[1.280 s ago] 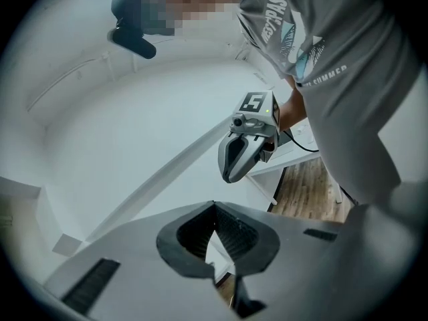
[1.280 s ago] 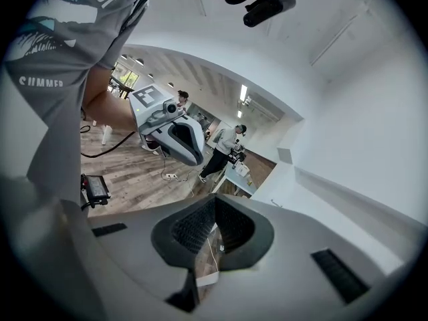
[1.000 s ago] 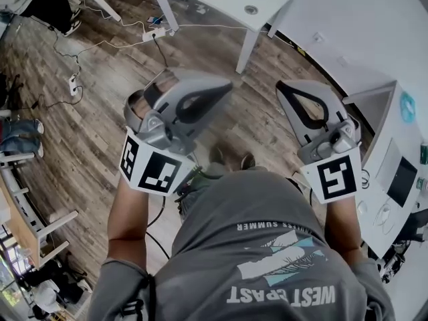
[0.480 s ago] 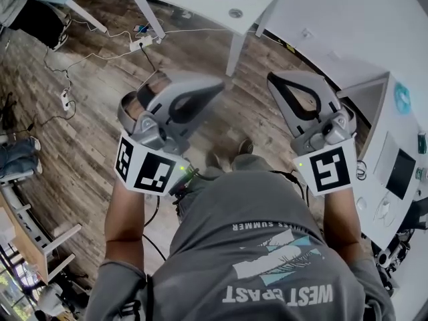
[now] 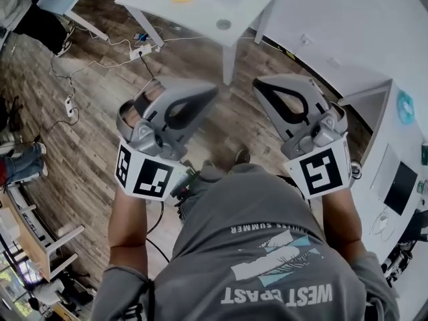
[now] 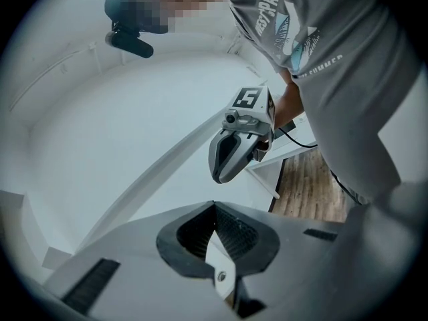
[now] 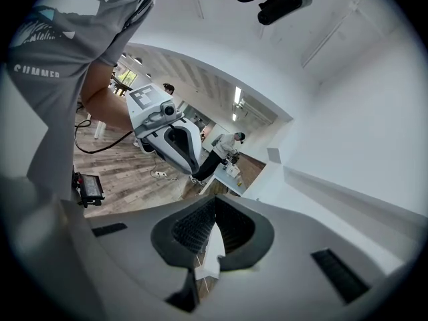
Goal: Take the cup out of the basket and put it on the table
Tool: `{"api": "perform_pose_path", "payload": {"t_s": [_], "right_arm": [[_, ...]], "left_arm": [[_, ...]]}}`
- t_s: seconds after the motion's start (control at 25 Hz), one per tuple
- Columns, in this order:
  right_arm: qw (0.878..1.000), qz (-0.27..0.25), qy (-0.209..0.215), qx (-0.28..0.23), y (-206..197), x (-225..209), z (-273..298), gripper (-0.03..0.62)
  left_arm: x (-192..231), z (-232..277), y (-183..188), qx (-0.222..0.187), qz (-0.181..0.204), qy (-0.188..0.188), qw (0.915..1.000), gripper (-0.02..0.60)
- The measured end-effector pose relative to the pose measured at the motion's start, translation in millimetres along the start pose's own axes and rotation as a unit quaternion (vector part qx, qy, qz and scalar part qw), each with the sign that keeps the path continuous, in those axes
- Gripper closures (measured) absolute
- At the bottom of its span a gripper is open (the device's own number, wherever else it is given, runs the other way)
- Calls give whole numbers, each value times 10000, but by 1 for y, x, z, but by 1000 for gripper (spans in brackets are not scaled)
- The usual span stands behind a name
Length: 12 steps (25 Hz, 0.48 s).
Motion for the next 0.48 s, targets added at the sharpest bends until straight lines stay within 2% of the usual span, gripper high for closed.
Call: {"api": "perform_pose_path", "payload": {"t_s": [0.28, 0.48], "right_arm": [[10000, 68, -5, -60, -12, -21, -2, 583], [9999, 102, -102, 42, -12, -30, 18, 583]], "left_arm": [[4, 23, 4, 30, -12, -135, 9999, 574], [18, 25, -18, -70, -1, -171, 9998, 574]]}}
Point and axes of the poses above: the fingertips, and each gripper's own axes: z forward along the fingers, x to its left, y out of its top, the point moved 10 cm from there along -z, backward along the fingers, and after that the axes turned 14 degrees about z, right-handed, at the moved point
